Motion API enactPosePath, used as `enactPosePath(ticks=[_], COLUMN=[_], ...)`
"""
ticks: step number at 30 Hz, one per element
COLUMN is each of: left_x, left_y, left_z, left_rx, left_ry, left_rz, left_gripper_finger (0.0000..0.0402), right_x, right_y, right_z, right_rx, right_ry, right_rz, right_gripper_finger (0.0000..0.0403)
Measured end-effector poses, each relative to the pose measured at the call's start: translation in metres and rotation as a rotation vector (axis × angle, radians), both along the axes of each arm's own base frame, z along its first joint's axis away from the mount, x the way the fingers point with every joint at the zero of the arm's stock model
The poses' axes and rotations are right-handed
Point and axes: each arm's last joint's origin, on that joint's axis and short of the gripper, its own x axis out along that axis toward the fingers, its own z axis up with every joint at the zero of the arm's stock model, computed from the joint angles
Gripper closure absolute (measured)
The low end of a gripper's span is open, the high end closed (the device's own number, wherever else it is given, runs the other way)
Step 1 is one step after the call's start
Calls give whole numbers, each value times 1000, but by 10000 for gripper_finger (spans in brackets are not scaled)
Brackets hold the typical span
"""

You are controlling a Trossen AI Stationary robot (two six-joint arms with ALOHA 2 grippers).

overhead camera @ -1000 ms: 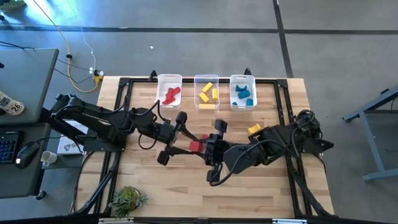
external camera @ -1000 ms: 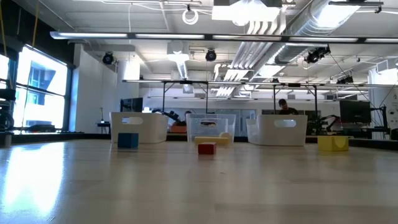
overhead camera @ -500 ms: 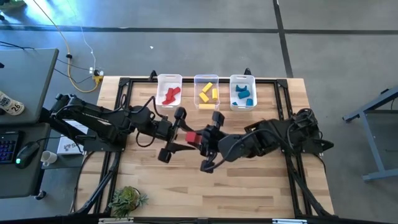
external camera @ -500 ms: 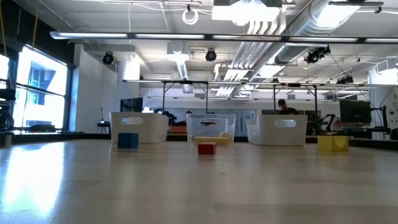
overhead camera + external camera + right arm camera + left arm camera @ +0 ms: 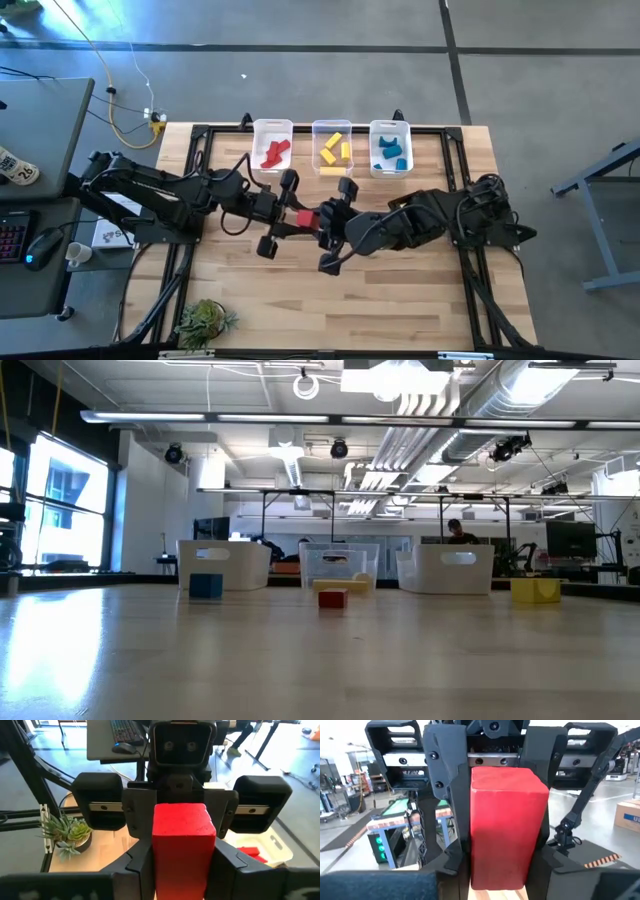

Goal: Sort & place blocks by color
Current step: Put the red block into the left white bin

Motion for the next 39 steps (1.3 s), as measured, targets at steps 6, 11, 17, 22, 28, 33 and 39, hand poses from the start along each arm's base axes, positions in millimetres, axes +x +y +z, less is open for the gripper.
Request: enactPosePath(ticks=[6,11,17,22,28,33,39], left_x=[0,1,-1,-7,-22,-30,-42], left_y=[0,1,6,20,49,73,111], left_z=[-6,-13,-26,-45,-65,-71,-74], left_rx=[-4,-4,43,131,123,65,48], left_ry=[67,135,269,481,740,823,876], left_rz=[5,37,154,229,296,314,431], left_gripper_finger=[295,295,294,292,291,290,289], right_x=[2,3,2,0,-3,-3,-4], right_y=[-1,-3,-4,-4,-7,-9,-12], right_z=[-4,-4,-4,-7,-13,-14,-16], right_rx=[53,39,26,12,11,9,35], right_ry=[15,12,18,54,114,132,145], right_rz=[-19,-26,-33,-31,-47,-54,-81], right_gripper_finger=[258,239,205,195,194,194,194])
